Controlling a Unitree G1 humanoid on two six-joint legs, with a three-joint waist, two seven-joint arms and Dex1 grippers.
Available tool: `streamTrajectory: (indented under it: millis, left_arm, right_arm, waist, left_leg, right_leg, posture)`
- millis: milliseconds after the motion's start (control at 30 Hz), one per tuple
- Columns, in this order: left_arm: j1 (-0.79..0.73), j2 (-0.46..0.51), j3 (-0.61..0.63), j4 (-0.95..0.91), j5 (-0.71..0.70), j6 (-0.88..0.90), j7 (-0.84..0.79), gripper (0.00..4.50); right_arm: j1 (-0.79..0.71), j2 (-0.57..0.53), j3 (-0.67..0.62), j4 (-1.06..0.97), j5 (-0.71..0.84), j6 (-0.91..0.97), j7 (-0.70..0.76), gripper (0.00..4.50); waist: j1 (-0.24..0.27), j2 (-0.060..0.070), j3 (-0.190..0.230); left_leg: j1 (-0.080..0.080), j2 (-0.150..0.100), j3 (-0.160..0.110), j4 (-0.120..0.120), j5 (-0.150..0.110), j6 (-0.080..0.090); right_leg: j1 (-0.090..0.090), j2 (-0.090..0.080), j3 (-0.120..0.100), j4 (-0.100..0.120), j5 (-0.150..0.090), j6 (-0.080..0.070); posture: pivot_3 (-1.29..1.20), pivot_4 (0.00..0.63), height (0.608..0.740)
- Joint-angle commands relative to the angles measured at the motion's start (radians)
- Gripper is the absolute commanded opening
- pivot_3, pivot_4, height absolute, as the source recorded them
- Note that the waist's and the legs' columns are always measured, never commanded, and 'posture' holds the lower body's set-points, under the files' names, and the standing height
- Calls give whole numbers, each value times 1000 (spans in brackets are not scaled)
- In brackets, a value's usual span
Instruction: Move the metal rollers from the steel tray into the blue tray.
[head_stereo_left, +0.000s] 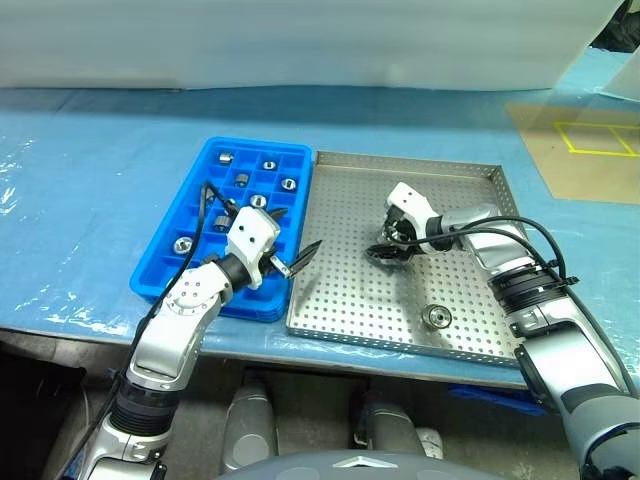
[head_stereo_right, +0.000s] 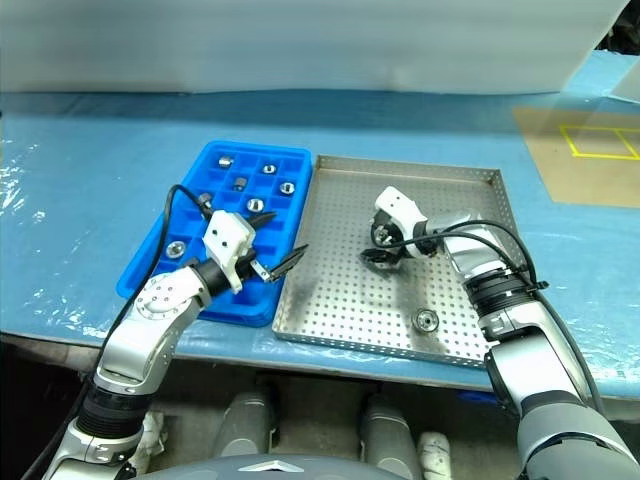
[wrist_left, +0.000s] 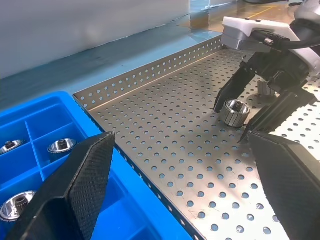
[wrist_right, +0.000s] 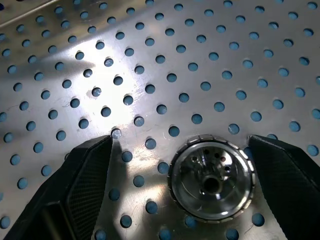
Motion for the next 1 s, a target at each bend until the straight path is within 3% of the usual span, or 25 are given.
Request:
streamTrajectory:
  millis: [33, 667, 933, 1000]
  left_arm:
    - [-10, -3, -7, -8, -7, -29, -5, 4466]
    - [-40, -2, -21, 27, -2, -56, -7, 4466]
    - [-48, -3, -20, 33, -7, -56, -10, 4500]
    - [-50, -2, -20, 35, -6, -56, -11, 4500]
  right_arm:
    - [-30, -19, 11, 46, -38, -51, 19, 4500]
    - [-19, 27, -50, 63, -17, -86, -4, 4500]
    - [-29, 40, -63, 62, -8, -78, -9, 1873]
    - [-32, 45, -62, 70, -15, -88, -16, 1616]
  waist:
    - [0, 0, 0]
    - [-2, 0, 0]
    - [-2, 0, 0]
    - [-2, 0, 0]
  left_leg:
    - [0, 0, 0, 1, 0, 0]
    - [0, 1, 0, 5, -1, 2]
    - [0, 1, 0, 5, -1, 2]
    - [0, 1, 0, 5, -1, 2]
  right_leg:
    - [0, 0, 0, 1, 0, 0]
    - [0, 0, 1, 6, 0, 0]
    - [-1, 0, 1, 6, 0, 0]
    - [-1, 0, 1, 6, 0, 0]
  posture:
    - [11, 150, 740]
    - [-4, 150, 740]
    - [-2, 150, 740]
    - [-1, 150, 740]
